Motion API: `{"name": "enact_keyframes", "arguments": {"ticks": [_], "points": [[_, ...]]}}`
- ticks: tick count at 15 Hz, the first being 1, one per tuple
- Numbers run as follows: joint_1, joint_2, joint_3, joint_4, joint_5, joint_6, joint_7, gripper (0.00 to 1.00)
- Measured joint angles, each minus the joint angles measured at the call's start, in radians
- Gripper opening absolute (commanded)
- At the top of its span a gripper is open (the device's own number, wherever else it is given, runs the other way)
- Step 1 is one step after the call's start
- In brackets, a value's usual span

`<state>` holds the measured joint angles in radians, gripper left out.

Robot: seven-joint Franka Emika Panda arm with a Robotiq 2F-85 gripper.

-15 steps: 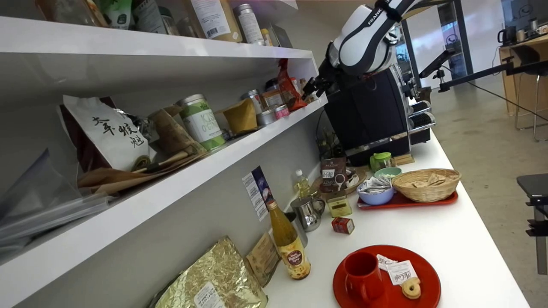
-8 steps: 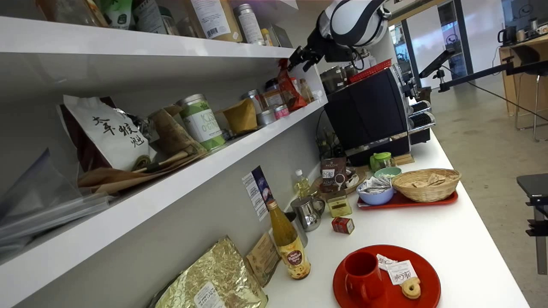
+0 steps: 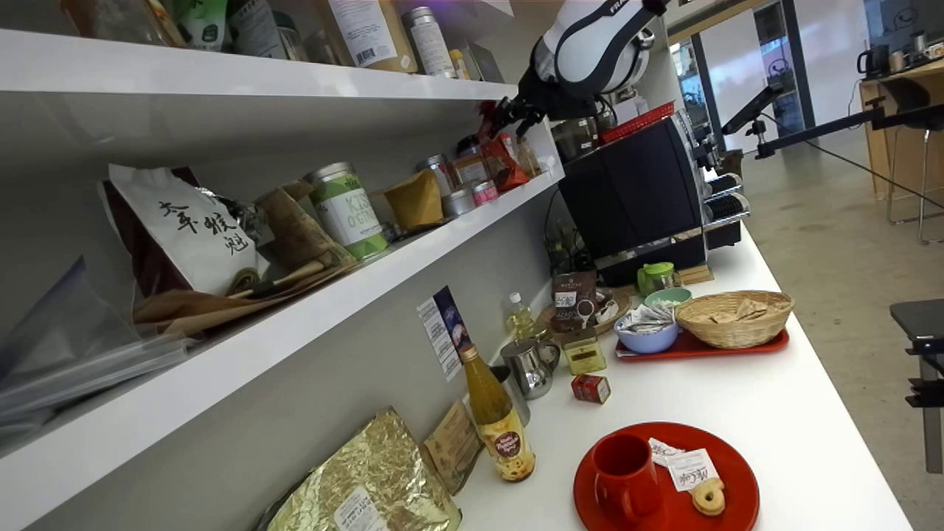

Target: Remove the orange packet from the bottom shelf and then put it on the counter

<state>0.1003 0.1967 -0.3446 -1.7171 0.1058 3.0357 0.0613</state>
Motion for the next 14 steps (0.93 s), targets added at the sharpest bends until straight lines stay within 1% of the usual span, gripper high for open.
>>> {"name": "enact_keyframes", "arguments": {"ticks": [3,4,5,7,8,12,14], "points": [[0.011,0.061,-0.016,0.052,-0.019,-0.024,0.038,1.00],[0.016,0.080,-0.023,0.070,-0.025,-0.030,0.050,0.75],[0.021,0.098,-0.030,0.088,-0.031,-0.037,0.063,0.73],[0.035,0.131,-0.050,0.124,-0.041,-0.048,0.086,0.60],[0.041,0.144,-0.059,0.140,-0.044,-0.057,0.096,0.51],[0.076,0.169,-0.110,0.177,-0.073,-0.104,0.135,0.20],[0.100,0.168,-0.145,0.181,-0.100,-0.130,0.160,0.07]]}}
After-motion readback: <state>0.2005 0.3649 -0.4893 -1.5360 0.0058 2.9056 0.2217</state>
